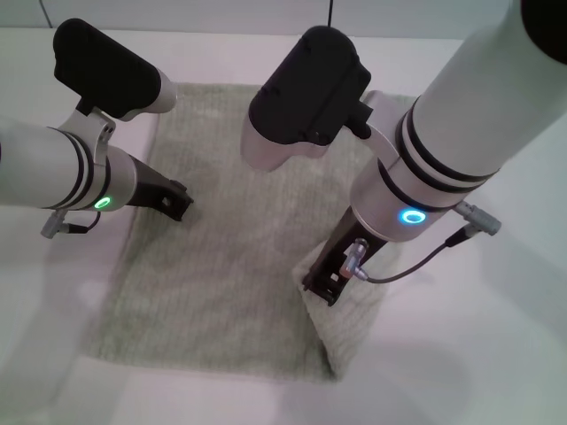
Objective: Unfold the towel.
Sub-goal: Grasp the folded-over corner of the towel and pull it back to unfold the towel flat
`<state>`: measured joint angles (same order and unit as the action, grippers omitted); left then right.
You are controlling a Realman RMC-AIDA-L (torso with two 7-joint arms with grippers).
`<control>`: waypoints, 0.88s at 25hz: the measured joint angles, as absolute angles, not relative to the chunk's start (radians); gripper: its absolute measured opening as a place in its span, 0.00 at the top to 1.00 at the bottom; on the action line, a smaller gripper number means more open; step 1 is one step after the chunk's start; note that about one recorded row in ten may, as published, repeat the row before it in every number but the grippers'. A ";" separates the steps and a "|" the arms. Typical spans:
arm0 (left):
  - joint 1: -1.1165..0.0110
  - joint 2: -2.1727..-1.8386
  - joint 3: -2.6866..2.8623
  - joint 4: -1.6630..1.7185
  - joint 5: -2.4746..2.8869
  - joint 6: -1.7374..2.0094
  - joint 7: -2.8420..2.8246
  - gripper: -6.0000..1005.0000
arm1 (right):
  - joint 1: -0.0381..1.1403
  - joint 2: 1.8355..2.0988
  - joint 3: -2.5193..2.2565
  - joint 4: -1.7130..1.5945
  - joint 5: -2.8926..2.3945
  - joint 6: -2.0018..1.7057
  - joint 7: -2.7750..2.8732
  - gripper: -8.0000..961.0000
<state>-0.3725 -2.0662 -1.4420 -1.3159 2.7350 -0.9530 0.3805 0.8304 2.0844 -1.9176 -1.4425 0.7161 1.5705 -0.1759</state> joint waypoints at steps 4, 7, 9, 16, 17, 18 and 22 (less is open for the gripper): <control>-0.377 -2.066 -1.442 -1.314 2.735 -0.953 0.380 1.00 | 0.823 2.084 -1.917 -1.462 0.715 1.587 -0.165 0.97; -0.379 -2.066 -1.442 -1.313 2.735 -0.952 0.380 1.00 | 0.818 2.084 -1.917 -1.467 0.715 1.596 -0.152 0.97; -0.379 -2.066 -1.442 -1.312 2.735 -0.952 0.380 1.00 | 0.808 2.084 -1.916 -1.481 0.715 1.618 -0.132 0.97; -0.379 -2.066 -1.442 -1.311 2.735 -0.951 0.378 1.00 | 0.791 2.083 -1.917 -1.522 0.702 1.645 -0.107 0.97; -0.379 -2.066 -1.442 -1.311 2.735 -0.952 0.378 1.00 | 0.787 2.082 -1.919 -1.534 0.695 1.652 -0.098 0.97; -0.379 -2.066 -1.442 -1.311 2.735 -0.952 0.377 1.00 | 0.778 2.082 -1.921 -1.555 0.688 1.665 -0.085 0.97; -0.379 -2.066 -1.442 -1.310 2.735 -0.952 0.376 1.00 | 0.765 2.081 -1.923 -1.574 0.684 1.682 -0.069 0.97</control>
